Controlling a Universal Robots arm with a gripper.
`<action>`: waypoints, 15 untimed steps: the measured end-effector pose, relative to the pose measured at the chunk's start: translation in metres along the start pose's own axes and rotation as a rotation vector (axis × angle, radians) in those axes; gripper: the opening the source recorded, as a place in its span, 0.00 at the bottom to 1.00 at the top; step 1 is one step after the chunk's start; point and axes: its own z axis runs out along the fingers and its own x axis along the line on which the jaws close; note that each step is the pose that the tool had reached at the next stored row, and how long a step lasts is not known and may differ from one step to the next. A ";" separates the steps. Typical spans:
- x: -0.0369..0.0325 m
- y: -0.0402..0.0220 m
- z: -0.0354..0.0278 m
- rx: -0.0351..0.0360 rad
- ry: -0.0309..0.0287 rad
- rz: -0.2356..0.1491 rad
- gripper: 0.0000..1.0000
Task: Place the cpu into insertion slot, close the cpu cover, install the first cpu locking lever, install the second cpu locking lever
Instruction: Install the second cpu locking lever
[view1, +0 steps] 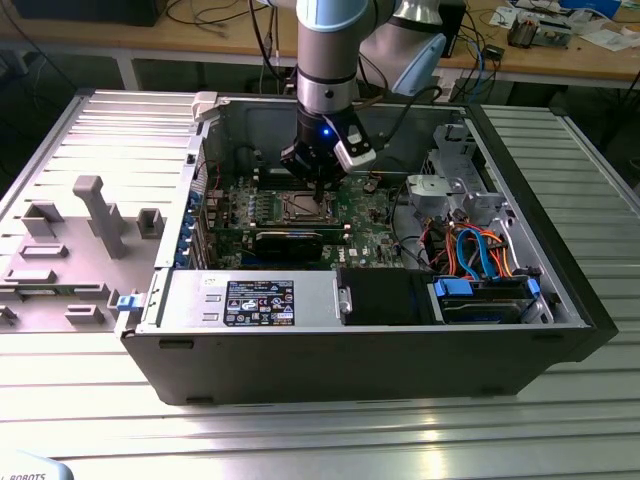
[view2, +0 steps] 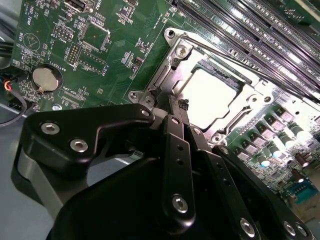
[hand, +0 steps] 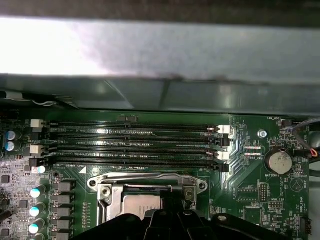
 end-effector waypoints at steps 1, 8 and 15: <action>0.0000 0.0000 -0.0003 0.0000 0.0000 0.000 0.11; -0.0001 0.0001 -0.0038 -0.0001 -0.0001 0.000 0.11; -0.0002 0.0002 -0.0067 -0.0002 -0.0002 0.000 0.11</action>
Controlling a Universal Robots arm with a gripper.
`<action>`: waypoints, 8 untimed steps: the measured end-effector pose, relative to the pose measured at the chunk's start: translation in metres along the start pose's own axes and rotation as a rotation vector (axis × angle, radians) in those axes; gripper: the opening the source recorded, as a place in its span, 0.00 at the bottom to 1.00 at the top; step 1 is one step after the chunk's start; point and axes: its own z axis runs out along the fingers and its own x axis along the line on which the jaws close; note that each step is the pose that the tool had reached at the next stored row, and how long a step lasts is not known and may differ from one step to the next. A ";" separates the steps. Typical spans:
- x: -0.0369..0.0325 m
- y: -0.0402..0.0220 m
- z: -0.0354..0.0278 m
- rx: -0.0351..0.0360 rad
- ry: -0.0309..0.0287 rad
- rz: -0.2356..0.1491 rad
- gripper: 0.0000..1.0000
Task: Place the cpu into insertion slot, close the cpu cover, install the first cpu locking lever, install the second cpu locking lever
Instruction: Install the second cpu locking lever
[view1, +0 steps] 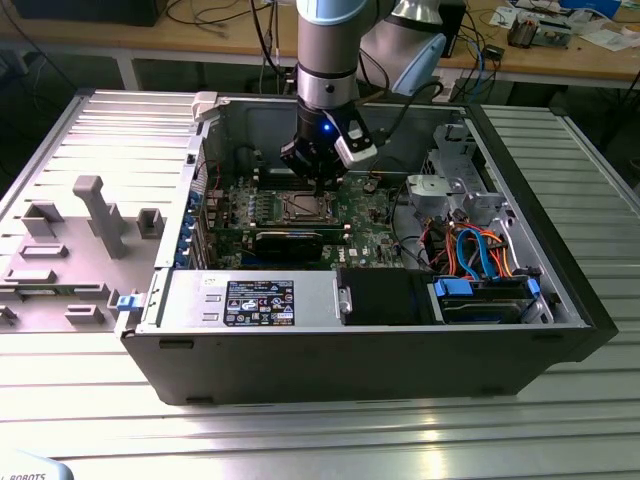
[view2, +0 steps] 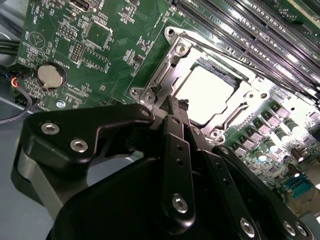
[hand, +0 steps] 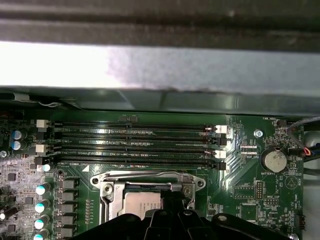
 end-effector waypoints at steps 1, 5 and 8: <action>0.0000 -0.0001 -0.0001 0.0003 0.0001 0.000 0.11; 0.0001 -0.0026 0.0000 0.0003 0.0002 0.000 0.11; 0.0002 -0.0051 0.0000 0.0002 0.0001 0.000 0.11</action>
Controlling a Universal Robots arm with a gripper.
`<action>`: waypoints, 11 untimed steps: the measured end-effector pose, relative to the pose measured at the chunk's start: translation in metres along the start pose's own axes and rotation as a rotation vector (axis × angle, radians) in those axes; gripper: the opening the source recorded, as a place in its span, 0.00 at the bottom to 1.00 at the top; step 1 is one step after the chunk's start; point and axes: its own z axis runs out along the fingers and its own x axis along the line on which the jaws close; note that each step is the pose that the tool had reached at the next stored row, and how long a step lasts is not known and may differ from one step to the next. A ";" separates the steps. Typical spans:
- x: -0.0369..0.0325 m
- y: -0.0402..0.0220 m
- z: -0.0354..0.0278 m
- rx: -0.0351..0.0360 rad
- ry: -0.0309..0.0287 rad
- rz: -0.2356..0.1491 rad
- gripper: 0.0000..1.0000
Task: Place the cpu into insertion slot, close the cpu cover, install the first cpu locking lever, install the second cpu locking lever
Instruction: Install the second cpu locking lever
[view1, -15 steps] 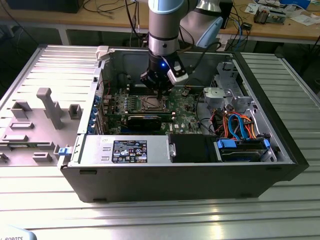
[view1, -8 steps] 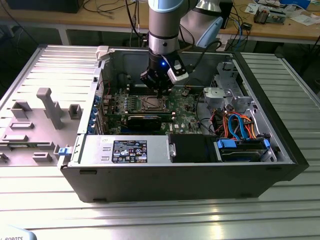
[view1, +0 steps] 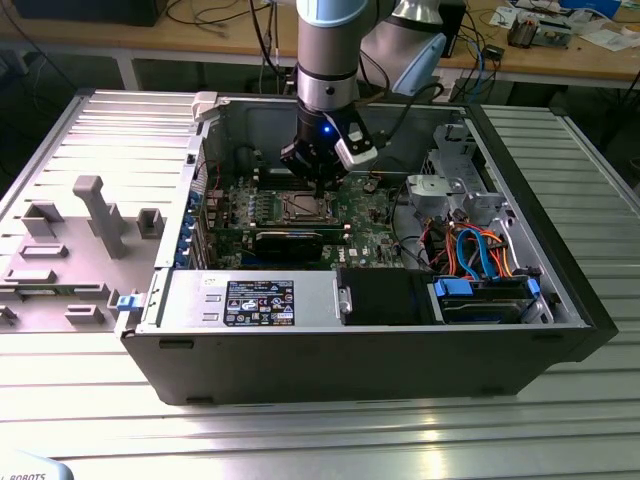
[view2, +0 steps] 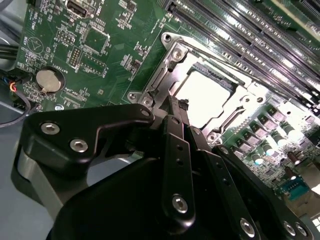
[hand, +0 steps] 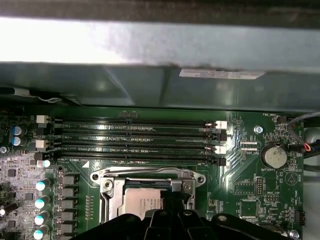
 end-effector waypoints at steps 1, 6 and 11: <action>0.0000 -0.0010 0.0000 0.0000 0.0000 0.000 0.11; 0.0000 -0.0017 -0.0019 -0.0001 0.0000 0.000 0.11; -0.0002 -0.0016 -0.0091 0.0001 0.0001 0.000 0.11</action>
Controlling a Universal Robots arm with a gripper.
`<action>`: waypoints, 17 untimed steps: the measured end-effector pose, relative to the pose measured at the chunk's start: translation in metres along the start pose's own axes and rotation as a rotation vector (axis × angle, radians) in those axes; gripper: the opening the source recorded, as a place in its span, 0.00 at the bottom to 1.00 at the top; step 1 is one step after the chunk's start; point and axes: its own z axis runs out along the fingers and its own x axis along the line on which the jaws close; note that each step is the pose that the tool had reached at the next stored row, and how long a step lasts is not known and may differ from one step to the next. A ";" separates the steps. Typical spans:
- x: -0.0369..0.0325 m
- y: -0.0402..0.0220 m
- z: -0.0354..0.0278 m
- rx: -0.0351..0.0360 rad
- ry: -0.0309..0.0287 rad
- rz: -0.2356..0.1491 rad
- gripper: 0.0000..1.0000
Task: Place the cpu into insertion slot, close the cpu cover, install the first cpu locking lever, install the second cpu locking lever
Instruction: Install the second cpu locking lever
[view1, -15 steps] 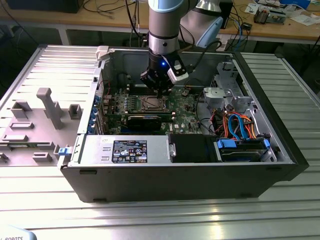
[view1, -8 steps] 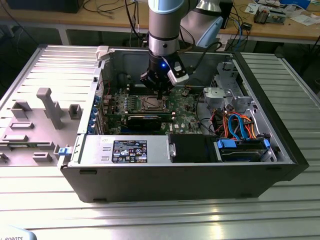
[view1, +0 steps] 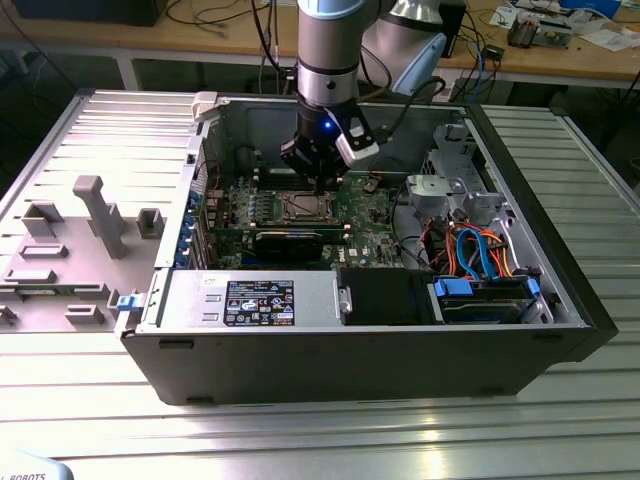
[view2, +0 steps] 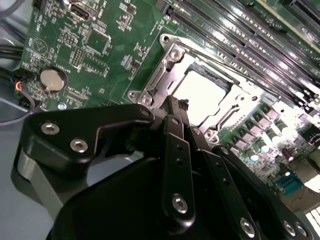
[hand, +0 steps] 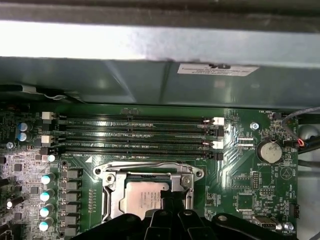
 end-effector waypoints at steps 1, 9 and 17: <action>0.0000 0.0000 -0.0006 -0.0001 -0.0001 0.000 0.11; 0.0001 -0.0038 -0.0007 -0.0002 -0.0001 0.000 0.11; 0.0001 -0.0040 -0.0007 -0.0003 0.0000 0.000 0.11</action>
